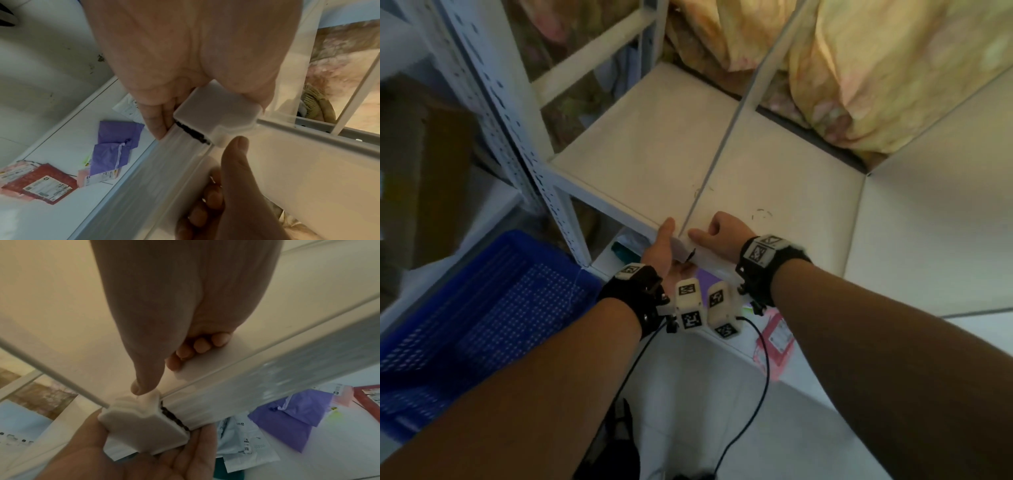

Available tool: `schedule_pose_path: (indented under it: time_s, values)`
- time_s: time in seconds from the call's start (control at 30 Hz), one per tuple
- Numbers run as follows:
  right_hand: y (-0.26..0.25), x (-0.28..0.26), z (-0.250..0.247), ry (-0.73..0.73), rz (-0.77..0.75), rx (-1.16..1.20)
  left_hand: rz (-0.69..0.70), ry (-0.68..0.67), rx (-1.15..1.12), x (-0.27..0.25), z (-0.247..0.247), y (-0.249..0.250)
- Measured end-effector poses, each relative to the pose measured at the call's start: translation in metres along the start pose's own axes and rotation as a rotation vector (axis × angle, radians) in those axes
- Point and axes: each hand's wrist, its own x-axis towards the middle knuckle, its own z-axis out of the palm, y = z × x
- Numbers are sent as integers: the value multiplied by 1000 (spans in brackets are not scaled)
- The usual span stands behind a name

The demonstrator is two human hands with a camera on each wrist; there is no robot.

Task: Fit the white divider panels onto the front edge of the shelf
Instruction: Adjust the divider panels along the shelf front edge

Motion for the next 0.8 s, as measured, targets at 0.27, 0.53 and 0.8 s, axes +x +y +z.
schedule_pose_path:
  time_s: [0.27, 0.53, 0.8]
  values:
    - [0, -1, 2, -3, -5, -16, 15, -7, 59, 0, -1, 0]
    - [3, 2, 4, 7, -27, -31, -7, -1, 29, -3, -1, 1]
    - [3, -2, 3, 41, -51, -43, -13, 24, -37, -5, 1, 0]
